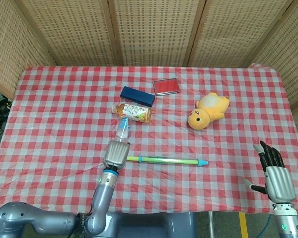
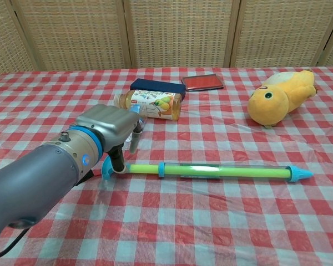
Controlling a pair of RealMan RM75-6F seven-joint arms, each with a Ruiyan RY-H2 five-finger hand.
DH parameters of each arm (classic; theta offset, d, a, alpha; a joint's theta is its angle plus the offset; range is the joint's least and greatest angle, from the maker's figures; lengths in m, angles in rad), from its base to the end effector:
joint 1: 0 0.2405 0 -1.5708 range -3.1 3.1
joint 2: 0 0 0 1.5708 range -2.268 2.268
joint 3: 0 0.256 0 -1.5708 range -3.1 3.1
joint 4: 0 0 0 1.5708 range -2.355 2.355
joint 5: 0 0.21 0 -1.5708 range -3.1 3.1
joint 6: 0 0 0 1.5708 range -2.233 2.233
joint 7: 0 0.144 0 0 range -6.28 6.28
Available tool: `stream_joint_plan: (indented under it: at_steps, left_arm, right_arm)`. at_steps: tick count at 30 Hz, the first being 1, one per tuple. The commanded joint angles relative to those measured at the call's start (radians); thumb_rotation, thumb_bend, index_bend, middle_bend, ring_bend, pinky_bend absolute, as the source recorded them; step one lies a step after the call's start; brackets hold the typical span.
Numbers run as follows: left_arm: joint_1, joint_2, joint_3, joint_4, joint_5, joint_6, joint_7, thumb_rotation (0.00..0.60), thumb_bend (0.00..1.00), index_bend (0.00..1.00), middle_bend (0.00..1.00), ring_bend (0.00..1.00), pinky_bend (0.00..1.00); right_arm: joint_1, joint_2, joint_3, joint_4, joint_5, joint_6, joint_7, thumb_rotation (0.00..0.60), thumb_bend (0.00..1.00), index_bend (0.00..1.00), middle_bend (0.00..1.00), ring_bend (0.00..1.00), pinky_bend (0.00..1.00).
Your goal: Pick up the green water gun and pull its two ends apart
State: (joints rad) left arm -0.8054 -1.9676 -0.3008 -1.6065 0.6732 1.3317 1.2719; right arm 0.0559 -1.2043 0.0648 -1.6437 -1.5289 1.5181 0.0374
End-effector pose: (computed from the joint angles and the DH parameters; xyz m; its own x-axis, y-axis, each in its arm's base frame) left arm -0.0584 0.2870 -0.0918 0.6777 0.2541 0.6901 0.7352 -0.2511 -0.6296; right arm -0.2950 -0.1742 0.1348 0.2502 0.0274 0.9678 -0.9679 -0.0175 0.2507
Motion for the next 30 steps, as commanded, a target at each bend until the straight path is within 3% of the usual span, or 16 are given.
stream_joint_plan:
  at_steps: [1, 20, 26, 30]
  left_arm:
    - [-0.014, -0.012, 0.003, 0.02, -0.009, -0.002, -0.005, 0.6, 0.23, 0.49, 0.96, 0.86, 0.77]
    - [-0.053, -0.064, 0.048, 0.148, -0.034, -0.011, -0.017, 0.6, 0.23, 0.54, 0.96, 0.86, 0.77]
    - [-0.051, -0.072, 0.062, 0.166, -0.052, -0.01, -0.01, 0.6, 0.32, 0.55, 0.96, 0.86, 0.77]
    - [-0.047, -0.066, 0.07, 0.16, -0.032, -0.002, -0.026, 0.6, 0.47, 0.62, 0.96, 0.86, 0.77]
  right_arm:
    - [0.001, 0.001, 0.0, 0.001, 0.002, -0.002, 0.002, 0.6, 0.1, 0.0, 0.0, 0.0, 0.0]
    - [0.006, 0.004, -0.004, 0.005, -0.001, -0.013, 0.033, 0.6, 0.09, 0.0, 0.0, 0.0, 0.0]
    - [0.004, 0.008, -0.004, 0.003, -0.006, -0.006, 0.043, 0.6, 0.09, 0.0, 0.0, 0.0, 0.0]
    - [0.004, 0.009, -0.006, 0.001, -0.011, -0.005, 0.045, 0.6, 0.1, 0.0, 0.0, 0.0, 0.0]
